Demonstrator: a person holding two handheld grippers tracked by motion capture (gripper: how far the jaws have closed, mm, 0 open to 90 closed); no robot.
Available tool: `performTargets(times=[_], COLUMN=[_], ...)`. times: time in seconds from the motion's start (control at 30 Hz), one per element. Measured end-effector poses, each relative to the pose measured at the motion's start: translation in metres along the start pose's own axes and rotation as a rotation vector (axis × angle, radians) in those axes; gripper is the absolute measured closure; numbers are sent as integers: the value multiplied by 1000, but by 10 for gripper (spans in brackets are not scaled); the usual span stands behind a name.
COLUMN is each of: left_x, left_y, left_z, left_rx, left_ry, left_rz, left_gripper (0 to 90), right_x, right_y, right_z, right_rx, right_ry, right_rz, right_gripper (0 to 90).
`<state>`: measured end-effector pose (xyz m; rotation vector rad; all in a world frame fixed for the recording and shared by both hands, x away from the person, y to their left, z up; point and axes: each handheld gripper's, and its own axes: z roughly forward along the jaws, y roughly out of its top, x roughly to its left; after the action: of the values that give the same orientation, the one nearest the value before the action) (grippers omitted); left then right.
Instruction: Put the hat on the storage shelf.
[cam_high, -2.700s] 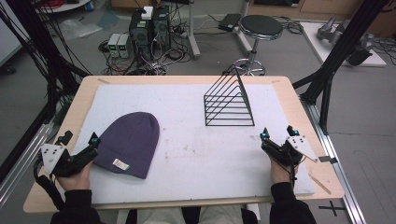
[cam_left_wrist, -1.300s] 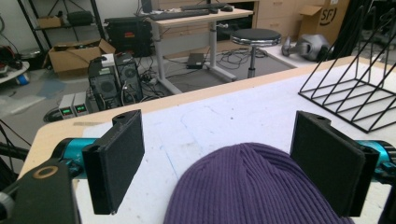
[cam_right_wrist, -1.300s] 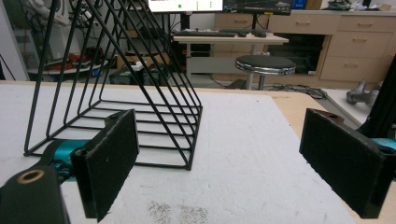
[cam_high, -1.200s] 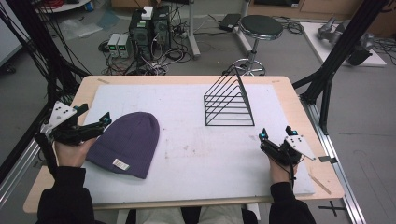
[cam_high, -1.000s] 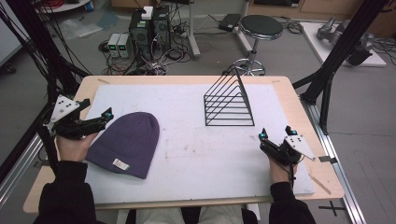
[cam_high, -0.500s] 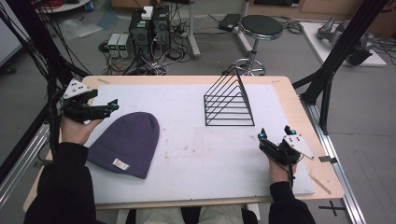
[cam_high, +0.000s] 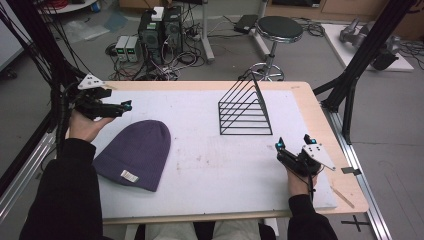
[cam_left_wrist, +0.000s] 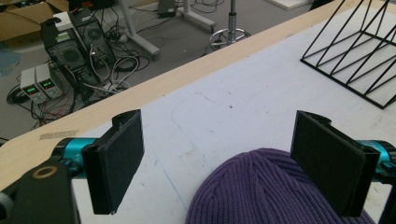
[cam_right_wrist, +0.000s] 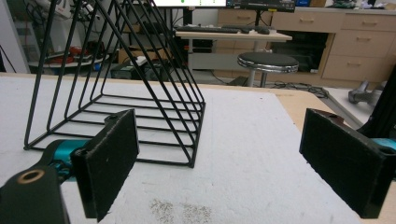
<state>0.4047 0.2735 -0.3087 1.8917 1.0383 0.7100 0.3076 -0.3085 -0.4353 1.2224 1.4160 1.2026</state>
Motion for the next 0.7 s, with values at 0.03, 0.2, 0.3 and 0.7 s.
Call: performTargets(times=[0.03, 0.2, 0.3, 0.7], left_x=[0, 2, 3, 10], left_y=[1, 3, 3, -9], left_z=[3, 16, 21, 48], left_rx=[8, 48, 62, 202], left_ry=[0, -24, -29, -90], left_rz=[4, 14, 15, 60], left_gripper=[178, 178, 178, 179], right_x=[1, 1, 1, 3], right_y=[0, 0, 0, 0], right_z=[0, 0, 0, 1], right_rx=[2, 3, 2, 1], right_ry=[-1, 4, 7, 20], right_rz=[0, -2, -1, -6], right_gripper=[112, 112, 112, 111])
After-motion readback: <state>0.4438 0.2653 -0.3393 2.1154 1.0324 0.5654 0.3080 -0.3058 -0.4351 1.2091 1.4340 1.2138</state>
